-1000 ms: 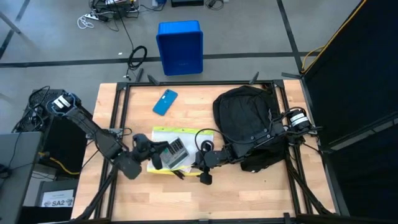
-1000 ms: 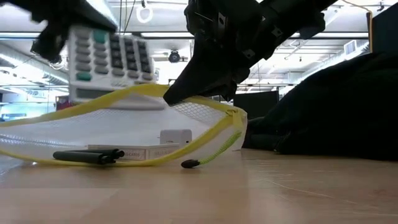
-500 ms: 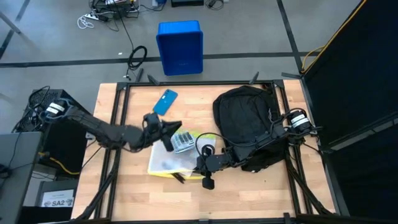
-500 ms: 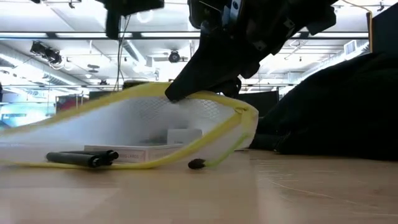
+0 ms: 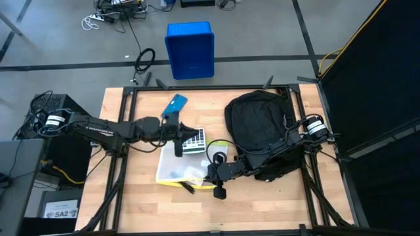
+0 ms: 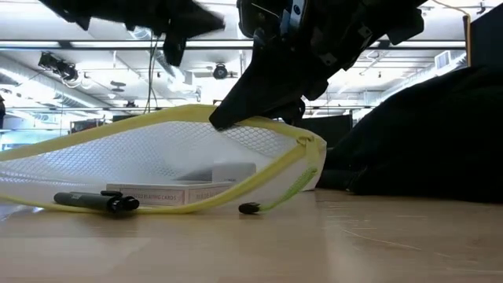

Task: Unpack backpack
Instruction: Remove the gray calculator from the white zip bag

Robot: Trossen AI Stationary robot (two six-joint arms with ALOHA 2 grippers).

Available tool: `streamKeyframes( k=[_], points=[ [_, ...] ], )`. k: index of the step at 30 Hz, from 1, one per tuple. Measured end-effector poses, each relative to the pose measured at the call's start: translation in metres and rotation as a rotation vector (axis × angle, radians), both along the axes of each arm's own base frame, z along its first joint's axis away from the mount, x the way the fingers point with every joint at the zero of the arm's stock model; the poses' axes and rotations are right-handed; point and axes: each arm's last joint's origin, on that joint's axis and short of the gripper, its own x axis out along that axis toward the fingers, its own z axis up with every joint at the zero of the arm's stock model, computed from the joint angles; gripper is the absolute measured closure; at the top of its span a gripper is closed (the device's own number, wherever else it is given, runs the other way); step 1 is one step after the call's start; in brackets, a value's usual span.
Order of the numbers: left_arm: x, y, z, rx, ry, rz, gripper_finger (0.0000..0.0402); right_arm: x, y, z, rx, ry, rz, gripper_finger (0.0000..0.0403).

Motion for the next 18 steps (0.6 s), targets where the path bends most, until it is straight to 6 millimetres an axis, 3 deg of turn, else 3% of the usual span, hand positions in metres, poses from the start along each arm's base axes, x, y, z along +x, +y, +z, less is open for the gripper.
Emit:
streamKeyframes(
  k=[7, 13, 18],
  points=[
    [-0.013, -0.020, -0.015, 0.180, 0.406, -0.081, 0.0402, -0.001, 0.000, -0.002, -0.007, 0.018, 0.002, 0.0403],
    [-0.017, -0.052, -0.011, 0.331, 0.494, -0.095, 0.0402, -0.001, 0.000, -0.002, -0.007, 0.018, 0.000, 0.0403],
    [-0.002, -0.069, -0.028, 0.430, 0.565, -0.137, 0.0401, -0.001, -0.001, -0.002, -0.006, 0.018, -0.002, 0.0403]
  ],
)
